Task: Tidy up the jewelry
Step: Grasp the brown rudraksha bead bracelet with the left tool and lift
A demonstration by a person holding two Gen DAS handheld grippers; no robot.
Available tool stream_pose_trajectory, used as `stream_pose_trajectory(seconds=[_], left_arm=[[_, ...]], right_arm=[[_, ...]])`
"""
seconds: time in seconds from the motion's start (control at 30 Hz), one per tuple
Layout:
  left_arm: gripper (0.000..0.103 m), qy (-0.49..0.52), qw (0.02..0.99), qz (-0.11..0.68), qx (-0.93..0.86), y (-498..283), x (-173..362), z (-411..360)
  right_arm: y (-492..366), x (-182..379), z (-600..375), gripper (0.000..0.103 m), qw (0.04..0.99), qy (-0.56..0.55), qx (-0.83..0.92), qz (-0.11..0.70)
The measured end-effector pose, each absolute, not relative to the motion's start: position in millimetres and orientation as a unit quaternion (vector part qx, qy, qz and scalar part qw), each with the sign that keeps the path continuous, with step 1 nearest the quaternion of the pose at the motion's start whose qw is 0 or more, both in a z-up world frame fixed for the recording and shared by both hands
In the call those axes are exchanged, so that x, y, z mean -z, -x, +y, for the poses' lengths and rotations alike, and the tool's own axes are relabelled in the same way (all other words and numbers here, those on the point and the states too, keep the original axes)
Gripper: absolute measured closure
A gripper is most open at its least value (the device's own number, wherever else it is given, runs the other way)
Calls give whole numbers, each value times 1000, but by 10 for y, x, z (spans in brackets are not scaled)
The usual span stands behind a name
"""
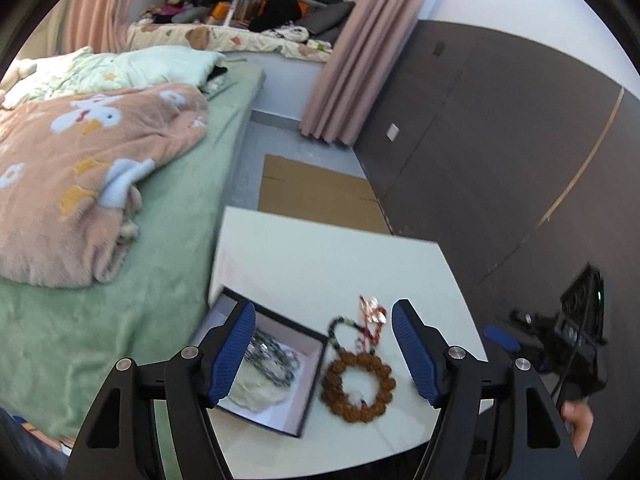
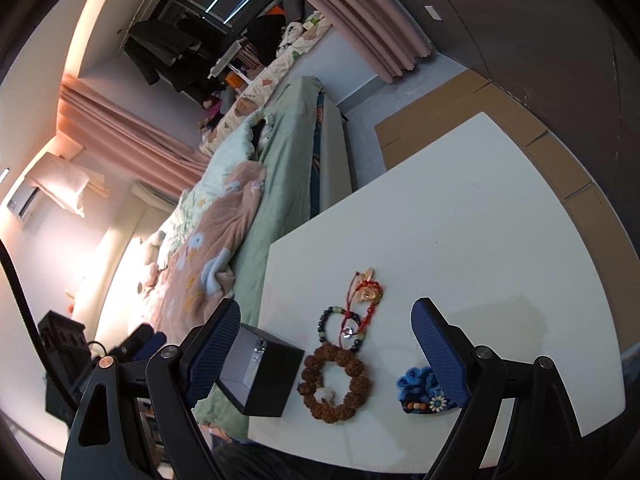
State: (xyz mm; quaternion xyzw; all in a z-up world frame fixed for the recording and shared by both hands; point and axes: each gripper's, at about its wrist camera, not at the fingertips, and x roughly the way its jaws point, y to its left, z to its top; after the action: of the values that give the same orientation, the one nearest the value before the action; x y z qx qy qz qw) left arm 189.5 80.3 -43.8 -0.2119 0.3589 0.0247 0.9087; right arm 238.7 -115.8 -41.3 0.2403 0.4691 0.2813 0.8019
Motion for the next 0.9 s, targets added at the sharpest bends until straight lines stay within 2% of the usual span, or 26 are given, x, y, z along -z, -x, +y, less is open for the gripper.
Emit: stream_pose_trajectory(seconds=[0.2, 0.37, 0.47, 0.9], left_arm=[[32, 191, 900, 391, 21, -1930, 707, 376], [45, 179, 891, 415, 43, -2012, 876, 105], [50, 176, 884, 429, 51, -2096, 985, 7], [52, 133, 862, 484, 71, -2382, 1485, -418]], right_arm=[[-2422, 553, -1196, 15, 790, -238, -265, 499], [-2417, 563, -1256, 15, 789, -237, -264, 501], [-2425, 581, -1313, 15, 789, -234, -259, 506], [-2438, 940, -1471, 15, 780, -166, -219, 562]])
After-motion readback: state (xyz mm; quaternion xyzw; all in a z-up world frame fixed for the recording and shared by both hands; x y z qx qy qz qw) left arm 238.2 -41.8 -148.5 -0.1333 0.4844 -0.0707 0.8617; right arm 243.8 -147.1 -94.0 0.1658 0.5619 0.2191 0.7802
